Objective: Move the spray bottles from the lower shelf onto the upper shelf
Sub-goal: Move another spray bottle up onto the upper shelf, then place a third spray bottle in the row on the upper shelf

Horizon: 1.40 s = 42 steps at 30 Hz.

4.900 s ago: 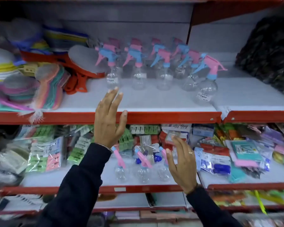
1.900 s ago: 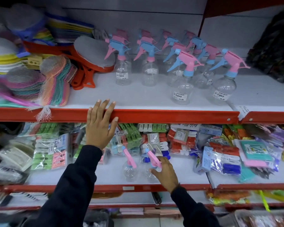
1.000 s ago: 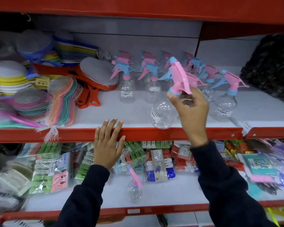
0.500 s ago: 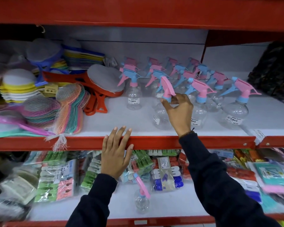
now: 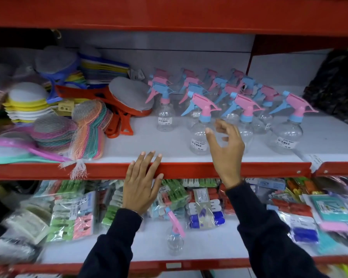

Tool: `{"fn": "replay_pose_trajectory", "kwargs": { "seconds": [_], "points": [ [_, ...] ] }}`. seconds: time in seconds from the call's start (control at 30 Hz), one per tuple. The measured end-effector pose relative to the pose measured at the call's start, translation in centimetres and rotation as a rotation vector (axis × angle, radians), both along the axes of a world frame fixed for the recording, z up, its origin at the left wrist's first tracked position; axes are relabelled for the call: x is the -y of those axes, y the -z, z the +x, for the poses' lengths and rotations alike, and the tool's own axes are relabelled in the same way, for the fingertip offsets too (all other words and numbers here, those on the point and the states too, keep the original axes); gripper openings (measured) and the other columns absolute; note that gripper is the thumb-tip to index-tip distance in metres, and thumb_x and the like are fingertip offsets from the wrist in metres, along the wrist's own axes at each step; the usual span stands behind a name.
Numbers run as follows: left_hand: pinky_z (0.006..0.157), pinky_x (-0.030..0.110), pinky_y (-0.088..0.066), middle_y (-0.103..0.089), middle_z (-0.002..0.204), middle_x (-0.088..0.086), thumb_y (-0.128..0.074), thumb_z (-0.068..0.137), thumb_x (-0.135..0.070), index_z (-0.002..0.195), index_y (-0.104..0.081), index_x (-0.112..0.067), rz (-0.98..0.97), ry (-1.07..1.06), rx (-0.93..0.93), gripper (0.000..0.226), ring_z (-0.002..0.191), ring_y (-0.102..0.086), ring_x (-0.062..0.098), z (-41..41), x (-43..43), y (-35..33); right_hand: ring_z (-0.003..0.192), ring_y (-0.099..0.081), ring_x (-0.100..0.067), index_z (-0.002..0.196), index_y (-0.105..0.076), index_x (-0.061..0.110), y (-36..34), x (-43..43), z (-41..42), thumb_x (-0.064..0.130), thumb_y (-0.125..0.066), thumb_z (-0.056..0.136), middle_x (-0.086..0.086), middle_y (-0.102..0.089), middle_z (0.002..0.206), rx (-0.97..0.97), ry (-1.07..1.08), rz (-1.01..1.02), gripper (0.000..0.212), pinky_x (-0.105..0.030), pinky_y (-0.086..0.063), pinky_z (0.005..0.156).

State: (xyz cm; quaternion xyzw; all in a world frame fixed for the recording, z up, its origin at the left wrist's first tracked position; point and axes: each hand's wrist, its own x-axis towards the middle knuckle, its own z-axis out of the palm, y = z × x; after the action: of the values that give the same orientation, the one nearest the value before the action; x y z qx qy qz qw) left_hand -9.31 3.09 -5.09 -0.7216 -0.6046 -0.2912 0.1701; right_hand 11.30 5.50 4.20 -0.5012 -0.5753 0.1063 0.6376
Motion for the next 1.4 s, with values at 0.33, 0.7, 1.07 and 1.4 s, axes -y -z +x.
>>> {"fn": "replay_pose_trajectory", "kwargs": {
  "seconds": [0.33, 0.7, 1.07, 1.4],
  "points": [
    [0.115, 0.038, -0.005, -0.036, 0.148, 0.005, -0.033, 0.092, -0.041, 0.139, -0.033, -0.025, 0.022, -0.085, 0.092, 0.05, 0.14, -0.014, 0.02, -5.3, 0.5, -0.2, 0.11, -0.055, -0.015, 0.115, -0.058, 0.021, 16.8, 8.2, -2.3, 0.038, -0.062, 0.083, 0.004, -0.06, 0.117, 0.223, -0.227, -0.464, 0.036, -0.032, -0.047, 0.093],
    [0.115, 0.036, -0.003, -0.037, 0.147, 0.003, -0.035, 0.093, -0.042, 0.139, -0.032, -0.025, 0.012, -0.041, 0.085, 0.049, 0.141, -0.016, 0.02, -5.7, 0.8, -0.3, 0.089, -0.058, -0.025, 0.1, -0.061, 0.01, 24.3, 7.4, -4.9, 0.011, -0.069, 0.079, -0.01, -0.061, 0.097, 0.265, -0.283, -0.725, 0.022, -0.032, -0.049, 0.077],
    [0.115, 0.028, 0.007, -0.037, 0.147, 0.002, -0.035, 0.093, -0.041, 0.14, -0.031, -0.026, 0.009, -0.014, 0.098, 0.049, 0.141, -0.013, 0.019, -5.8, 0.8, -0.4, 0.085, -0.059, -0.003, 0.095, -0.056, 0.044, 12.8, 10.1, -3.9, 0.023, -0.076, 0.073, 0.014, -0.065, 0.092, 0.01, -0.307, -0.241, 0.036, -0.015, -0.047, 0.071],
    [0.116, 0.029, 0.005, -0.039, 0.144, 0.002, -0.033, 0.093, -0.042, 0.14, -0.031, -0.026, -0.001, -0.008, 0.104, 0.049, 0.14, -0.015, 0.019, -5.8, 0.7, -0.4, 0.079, -0.059, -0.01, 0.102, -0.06, 0.024, -3.3, 5.3, -6.1, 0.03, -0.074, 0.075, 0.011, -0.062, 0.089, -0.079, -0.201, 0.118, 0.031, -0.027, -0.053, 0.074]
  ]
}}
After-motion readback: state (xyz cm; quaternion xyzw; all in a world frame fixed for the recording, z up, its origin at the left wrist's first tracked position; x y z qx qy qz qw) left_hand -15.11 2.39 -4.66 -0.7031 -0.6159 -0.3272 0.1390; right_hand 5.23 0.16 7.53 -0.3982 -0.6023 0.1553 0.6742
